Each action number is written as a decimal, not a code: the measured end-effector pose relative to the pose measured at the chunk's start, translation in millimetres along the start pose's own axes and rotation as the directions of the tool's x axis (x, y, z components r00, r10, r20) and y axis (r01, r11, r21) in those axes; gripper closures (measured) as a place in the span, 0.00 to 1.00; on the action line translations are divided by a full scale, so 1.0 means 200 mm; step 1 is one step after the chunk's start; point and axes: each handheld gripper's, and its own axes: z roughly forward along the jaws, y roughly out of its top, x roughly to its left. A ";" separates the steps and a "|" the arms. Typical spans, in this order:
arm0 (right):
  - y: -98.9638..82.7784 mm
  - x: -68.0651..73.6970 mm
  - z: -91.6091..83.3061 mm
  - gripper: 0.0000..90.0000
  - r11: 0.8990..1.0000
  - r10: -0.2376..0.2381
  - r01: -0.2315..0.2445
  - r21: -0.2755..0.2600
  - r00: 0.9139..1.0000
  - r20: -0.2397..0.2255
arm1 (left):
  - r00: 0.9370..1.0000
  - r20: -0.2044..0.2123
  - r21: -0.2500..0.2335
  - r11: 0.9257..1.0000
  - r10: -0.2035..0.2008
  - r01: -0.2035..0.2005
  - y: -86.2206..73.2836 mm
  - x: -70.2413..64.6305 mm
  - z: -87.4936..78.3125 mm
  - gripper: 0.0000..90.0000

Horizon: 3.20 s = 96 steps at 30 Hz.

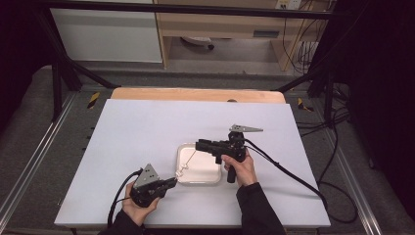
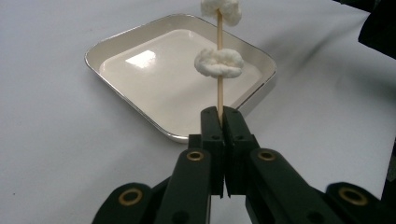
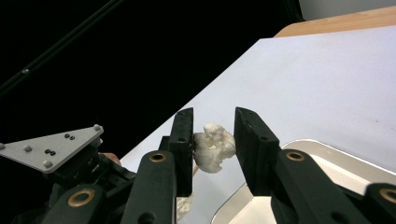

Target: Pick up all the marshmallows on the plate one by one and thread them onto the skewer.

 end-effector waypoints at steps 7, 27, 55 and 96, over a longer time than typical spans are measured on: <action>-0.02 -0.01 0.02 0.78 1.000 0.008 -0.008 0.024 1.000 -0.014 | 1.000 0.002 0.008 1.000 0.009 -0.009 0.00 0.00 0.01 0.98; -0.15 0.00 0.10 0.82 0.997 0.021 -0.018 0.077 0.999 -0.036 | 1.000 0.001 0.011 1.000 0.001 -0.001 0.00 -0.01 0.02 0.98; -0.12 0.04 0.00 0.16 0.975 -0.169 0.146 0.166 0.976 0.139 | 1.000 -0.012 0.012 1.000 -0.016 0.016 -0.01 0.02 0.01 0.98; -0.37 -0.19 -0.58 0.02 0.933 -0.293 0.190 0.305 0.893 0.341 | 0.999 -0.035 0.059 0.998 -0.029 0.031 0.05 0.06 0.02 0.98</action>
